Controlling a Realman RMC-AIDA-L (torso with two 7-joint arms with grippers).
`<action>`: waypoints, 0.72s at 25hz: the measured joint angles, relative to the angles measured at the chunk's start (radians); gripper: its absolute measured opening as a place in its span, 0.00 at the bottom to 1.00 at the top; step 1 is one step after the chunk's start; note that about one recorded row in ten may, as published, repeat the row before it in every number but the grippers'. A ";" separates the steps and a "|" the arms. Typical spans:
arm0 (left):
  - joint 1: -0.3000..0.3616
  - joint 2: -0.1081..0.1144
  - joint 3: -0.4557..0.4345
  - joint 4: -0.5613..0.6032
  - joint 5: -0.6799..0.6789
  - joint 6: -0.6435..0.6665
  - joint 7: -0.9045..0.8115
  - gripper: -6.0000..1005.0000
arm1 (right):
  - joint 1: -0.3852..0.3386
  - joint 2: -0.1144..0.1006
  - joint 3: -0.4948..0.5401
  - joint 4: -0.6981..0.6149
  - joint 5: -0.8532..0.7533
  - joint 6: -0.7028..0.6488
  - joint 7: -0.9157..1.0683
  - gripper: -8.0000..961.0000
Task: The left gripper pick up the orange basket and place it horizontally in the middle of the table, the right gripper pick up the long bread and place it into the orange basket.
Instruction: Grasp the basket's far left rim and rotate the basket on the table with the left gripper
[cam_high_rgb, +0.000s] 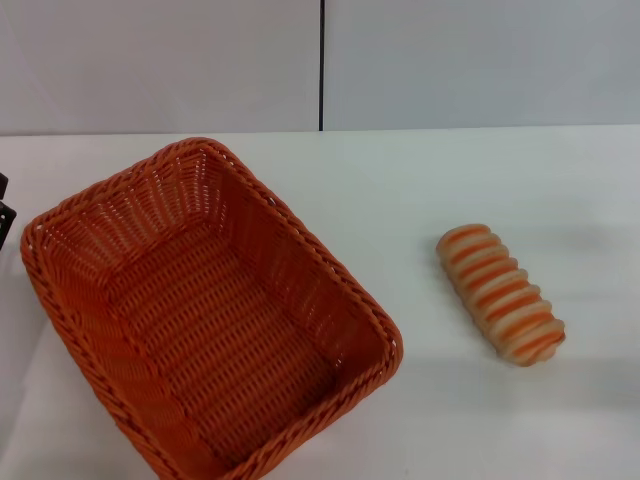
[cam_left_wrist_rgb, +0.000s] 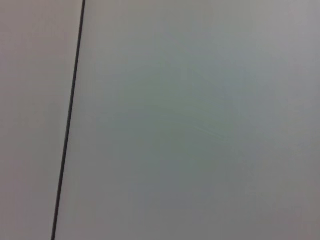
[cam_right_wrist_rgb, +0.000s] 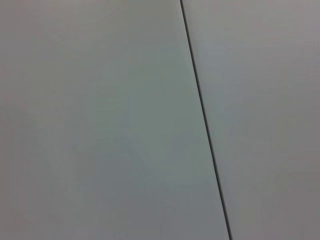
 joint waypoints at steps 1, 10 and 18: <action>0.000 0.000 -0.003 -0.002 -0.001 -0.003 0.000 0.80 | 0.000 0.000 0.000 0.000 0.000 0.000 0.000 0.60; -0.001 -0.002 -0.006 -0.003 -0.001 -0.011 0.003 0.80 | 0.007 0.001 -0.001 -0.003 -0.048 0.036 0.003 0.60; 0.005 -0.002 -0.001 -0.018 0.003 -0.016 -0.004 0.80 | 0.013 0.002 -0.001 -0.003 -0.061 0.041 0.009 0.60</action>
